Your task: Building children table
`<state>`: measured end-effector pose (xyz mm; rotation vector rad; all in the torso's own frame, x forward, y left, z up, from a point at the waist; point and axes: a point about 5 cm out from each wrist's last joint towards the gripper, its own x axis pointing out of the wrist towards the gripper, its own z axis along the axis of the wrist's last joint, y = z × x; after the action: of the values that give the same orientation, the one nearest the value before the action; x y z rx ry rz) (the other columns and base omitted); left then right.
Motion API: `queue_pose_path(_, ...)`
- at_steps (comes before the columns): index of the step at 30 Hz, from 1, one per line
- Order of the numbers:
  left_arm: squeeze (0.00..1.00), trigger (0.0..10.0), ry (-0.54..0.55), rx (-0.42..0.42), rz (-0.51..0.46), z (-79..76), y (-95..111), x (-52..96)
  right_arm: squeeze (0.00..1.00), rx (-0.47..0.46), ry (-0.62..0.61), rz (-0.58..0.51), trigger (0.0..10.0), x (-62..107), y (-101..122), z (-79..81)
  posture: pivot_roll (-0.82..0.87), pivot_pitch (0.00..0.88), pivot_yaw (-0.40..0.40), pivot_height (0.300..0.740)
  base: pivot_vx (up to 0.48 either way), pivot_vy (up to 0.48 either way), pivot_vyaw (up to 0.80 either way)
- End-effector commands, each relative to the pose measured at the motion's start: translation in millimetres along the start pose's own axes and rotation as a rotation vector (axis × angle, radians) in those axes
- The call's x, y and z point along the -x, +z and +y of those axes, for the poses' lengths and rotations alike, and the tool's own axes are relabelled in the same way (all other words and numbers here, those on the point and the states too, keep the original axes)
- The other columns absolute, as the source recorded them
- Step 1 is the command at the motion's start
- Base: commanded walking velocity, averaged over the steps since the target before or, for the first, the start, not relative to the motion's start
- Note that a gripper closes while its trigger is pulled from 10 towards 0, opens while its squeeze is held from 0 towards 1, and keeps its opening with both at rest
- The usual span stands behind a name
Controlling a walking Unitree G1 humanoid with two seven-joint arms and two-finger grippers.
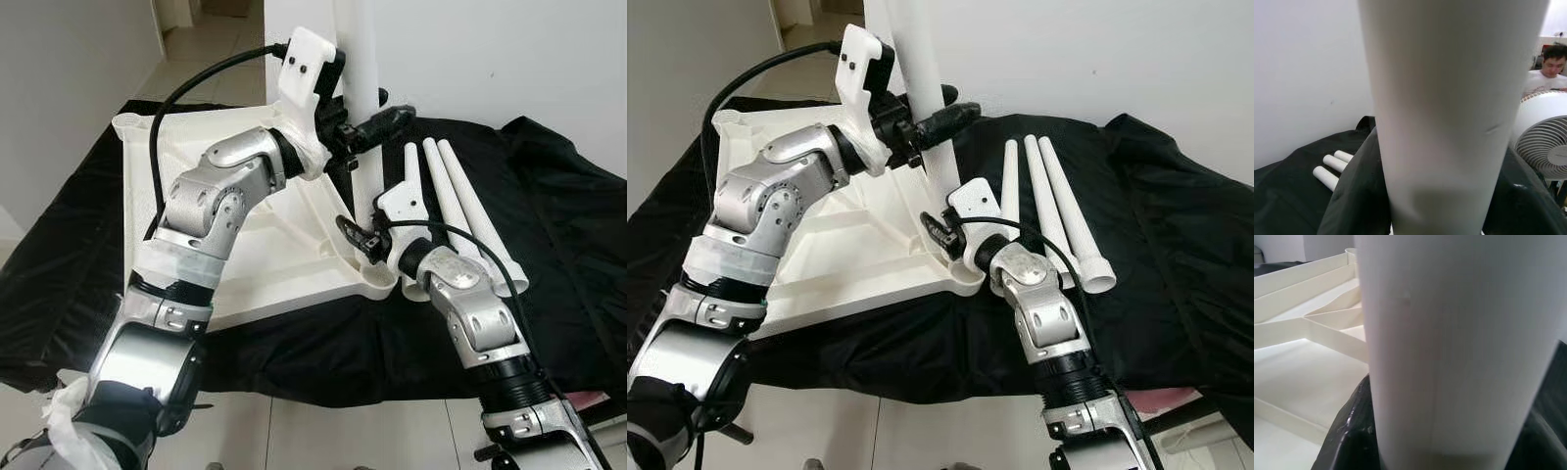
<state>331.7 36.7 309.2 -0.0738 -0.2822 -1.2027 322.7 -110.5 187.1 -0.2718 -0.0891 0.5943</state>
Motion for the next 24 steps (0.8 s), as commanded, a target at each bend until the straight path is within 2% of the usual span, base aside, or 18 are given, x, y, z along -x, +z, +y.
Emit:
queue_pose_path(1, 0.0, 0.0, -0.145, -0.036, -0.002, -7.7, 6.9, -4.5, 0.0, 0.008, 0.002, -0.014, 10.0, -2.1, 3.6, -2.1, -0.02, 0.0, -0.008, 0.74, 0.0, 0.0, 0.0)
queue_pose_path(8, 0.0, 0.0, -0.082, -0.014, -0.007, -3.9, 9.4, -8.4, 0.0, -0.03, -0.02, -0.013, 10.0, -4.1, 2.8, -2.5, -0.02, 0.0, -0.006, 0.74, 0.0, 0.0, 0.0)
queue_pose_path(9, 0.0, 10.0, -0.037, -0.011, 0.001, -2.2, 9.9, -11.2, 0.0, -0.034, -0.025, -0.012, 10.0, -3.9, 2.5, -3.0, -0.03, 0.0, -0.002, 0.74, 0.0, 0.0, 0.0)
queue_pose_path(10, 0.0, 10.0, -0.037, -0.011, 0.001, -2.2, 9.9, -11.2, 0.0, -0.034, -0.025, -0.012, 10.0, -3.9, 2.5, -3.0, -0.03, 0.0, -0.002, 0.74, 0.0, 0.0, 0.0)
queue_pose_path(12, 0.0, 10.0, 0.09, -0.066, 0.033, 2.3, 10.3, -16.8, 0.0, -0.05, -0.05, -0.01, 10.0, -4.0, 1.9, -5.2, -0.03, 0.0, -0.001, 0.74, 0.0, 0.0, 0.0)
queue_pose_path(13, 0.0, 10.0, 0.088, -0.039, 0.049, 2.2, 8.9, -18.5, 0.3, -0.06, -0.065, -0.012, 10.0, -4.0, 1.7, -6.6, -0.03, 0.0, -0.001, 0.74, 0.0, 0.0, 0.0)
queue_pose_path(14, 0.0, 10.0, 0.064, 0.005, 0.058, 1.8, 7.5, -19.0, 1.0, -0.071, -0.081, -0.015, 10.0, -4.1, 1.7, -8.2, -0.03, 0.0, -0.003, 0.74, 0.0, 0.0, 0.0)
queue_pose_path(16, 0.0, 10.0, 0.079, 0.072, 0.074, 8.0, 5.1, -19.5, 1.0, -0.086, -0.107, -0.027, 10.0, -4.1, 2.9, -11.1, -0.03, 0.0, -0.004, 0.74, 0.0, 0.0, 0.0)
queue_pose_path(22, 0.0, 10.0, 0.136, 0.079, 0.085, 15.3, 5.9, -20.5, 1.0, -0.088, -0.122, -0.031, 10.0, -4.4, 3.3, -12.5, -0.04, 0.0, -0.003, 0.74, 0.0, 0.0, 0.0)
queue_pose_path(24, 0.0, 10.0, 0.233, 0.072, 0.097, 23.2, 9.3, -22.8, 1.0, -0.069, -0.15, -0.029, 10.0, -5.3, 4.3, -12.9, -0.04, 0.0, -0.003, 0.74, 0.0, 0.0, 0.0)
